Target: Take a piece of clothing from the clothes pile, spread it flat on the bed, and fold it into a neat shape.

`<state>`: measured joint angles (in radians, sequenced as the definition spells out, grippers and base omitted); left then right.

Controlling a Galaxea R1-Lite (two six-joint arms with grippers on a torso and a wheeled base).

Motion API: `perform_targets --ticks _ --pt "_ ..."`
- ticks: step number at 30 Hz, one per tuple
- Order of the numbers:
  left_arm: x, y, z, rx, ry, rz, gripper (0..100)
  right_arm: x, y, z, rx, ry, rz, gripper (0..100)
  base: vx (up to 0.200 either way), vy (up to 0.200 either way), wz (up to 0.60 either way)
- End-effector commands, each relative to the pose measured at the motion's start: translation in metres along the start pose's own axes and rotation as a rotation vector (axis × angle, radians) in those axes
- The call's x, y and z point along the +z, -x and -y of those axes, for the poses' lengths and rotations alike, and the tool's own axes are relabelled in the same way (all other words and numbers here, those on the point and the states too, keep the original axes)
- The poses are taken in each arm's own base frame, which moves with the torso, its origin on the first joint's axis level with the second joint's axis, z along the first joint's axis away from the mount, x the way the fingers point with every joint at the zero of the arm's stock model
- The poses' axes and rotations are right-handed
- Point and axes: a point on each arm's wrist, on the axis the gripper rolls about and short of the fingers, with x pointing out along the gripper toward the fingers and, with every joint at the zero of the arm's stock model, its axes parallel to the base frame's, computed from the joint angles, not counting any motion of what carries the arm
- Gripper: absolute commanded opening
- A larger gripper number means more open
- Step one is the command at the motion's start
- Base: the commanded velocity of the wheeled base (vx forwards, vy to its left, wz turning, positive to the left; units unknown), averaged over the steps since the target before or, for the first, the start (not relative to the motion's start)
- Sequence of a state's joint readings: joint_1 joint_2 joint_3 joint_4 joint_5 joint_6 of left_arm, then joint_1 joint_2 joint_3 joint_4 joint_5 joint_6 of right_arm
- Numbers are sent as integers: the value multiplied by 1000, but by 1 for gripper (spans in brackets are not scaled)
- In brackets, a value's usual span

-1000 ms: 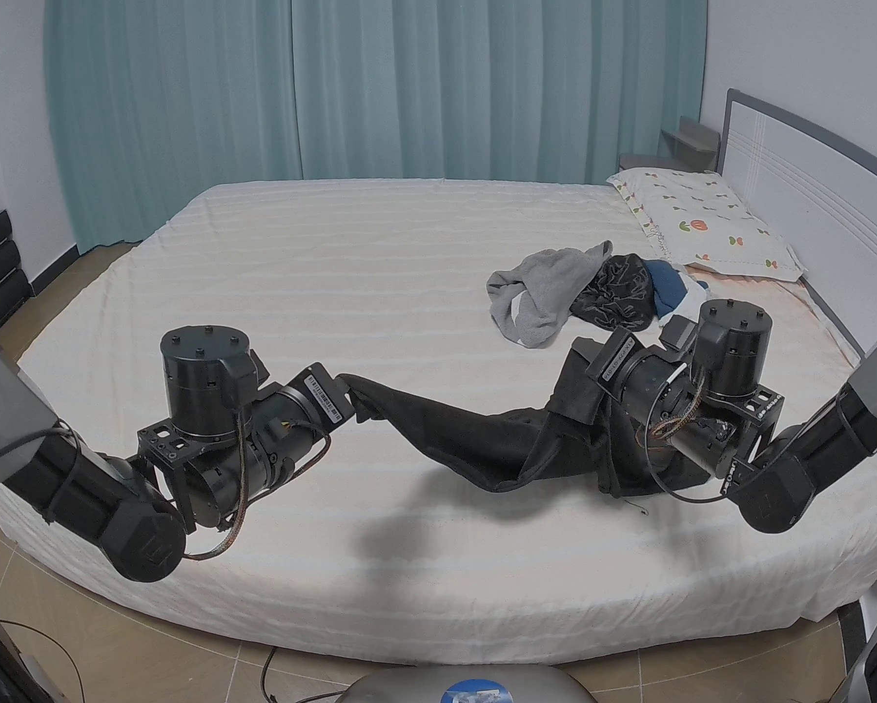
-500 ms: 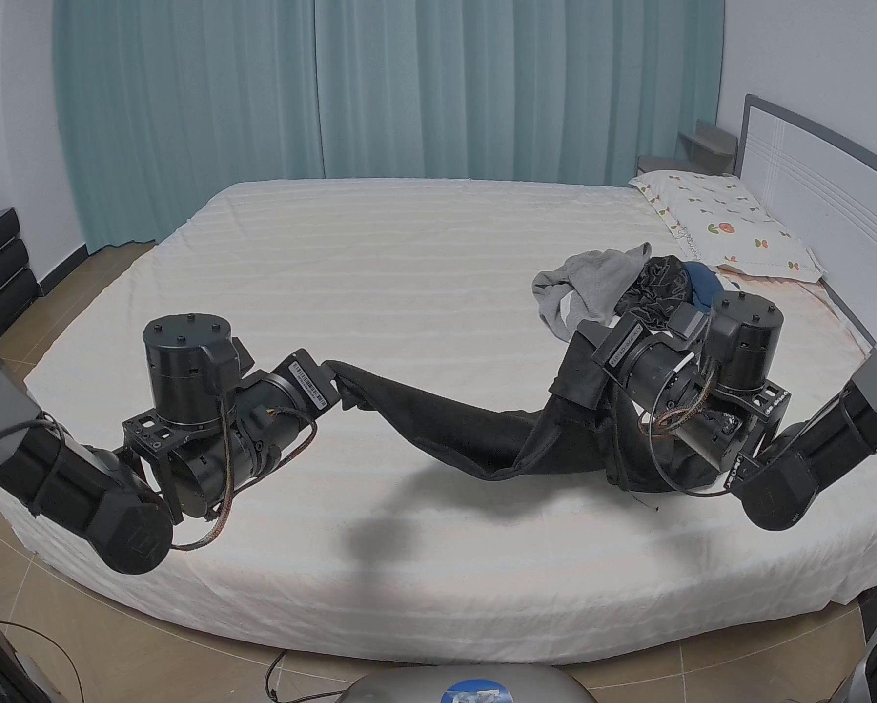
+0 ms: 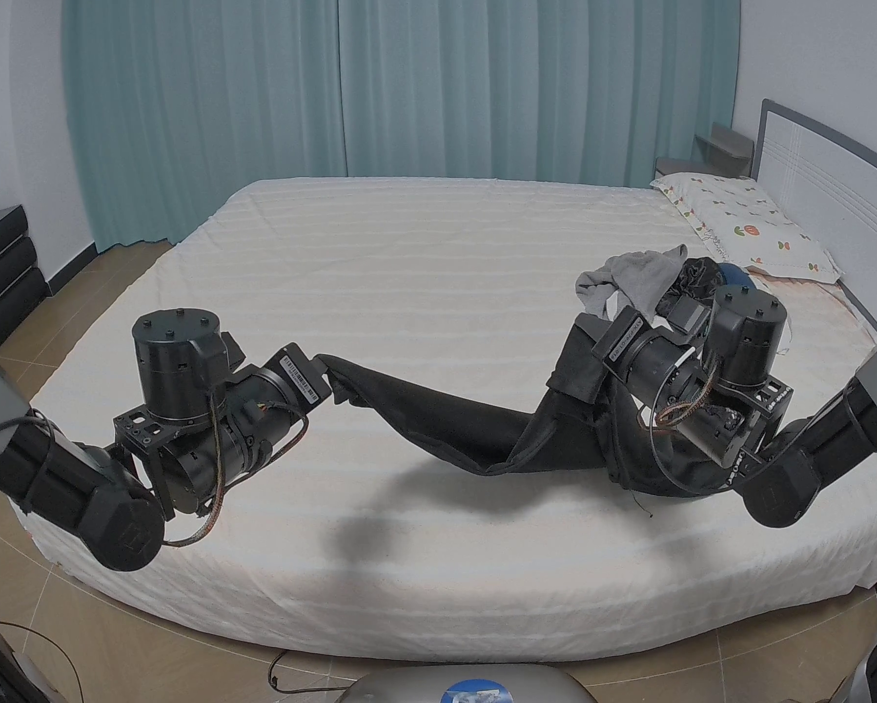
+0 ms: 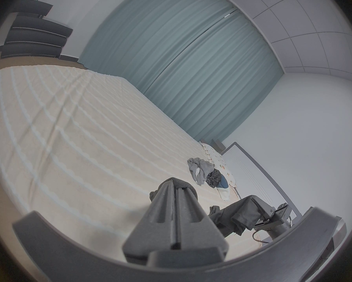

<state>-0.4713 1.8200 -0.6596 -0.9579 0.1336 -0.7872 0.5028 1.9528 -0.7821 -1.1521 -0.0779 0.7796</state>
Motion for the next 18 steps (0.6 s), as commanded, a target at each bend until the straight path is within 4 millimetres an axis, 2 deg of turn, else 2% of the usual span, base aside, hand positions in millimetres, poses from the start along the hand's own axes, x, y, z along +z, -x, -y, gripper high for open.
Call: perform_targets --ticks 1,5,11,15,18 --pt "4 2 0 -2 3 13 0 2 -2 -3 12 1 8 0 0 200 0" --pt "5 5 0 -2 5 15 0 5 -7 -6 19 1 18 0 0 200 0" --pt "5 5 0 1 5 14 0 7 -4 -6 17 1 22 0 0 200 0" --pt "-2 12 -11 37 0 -11 0 7 1 -5 6 8 17 0 0 0 0" --pt "-5 17 -15 56 -2 -19 0 5 7 5 -33 9 11 0 0 0 0"
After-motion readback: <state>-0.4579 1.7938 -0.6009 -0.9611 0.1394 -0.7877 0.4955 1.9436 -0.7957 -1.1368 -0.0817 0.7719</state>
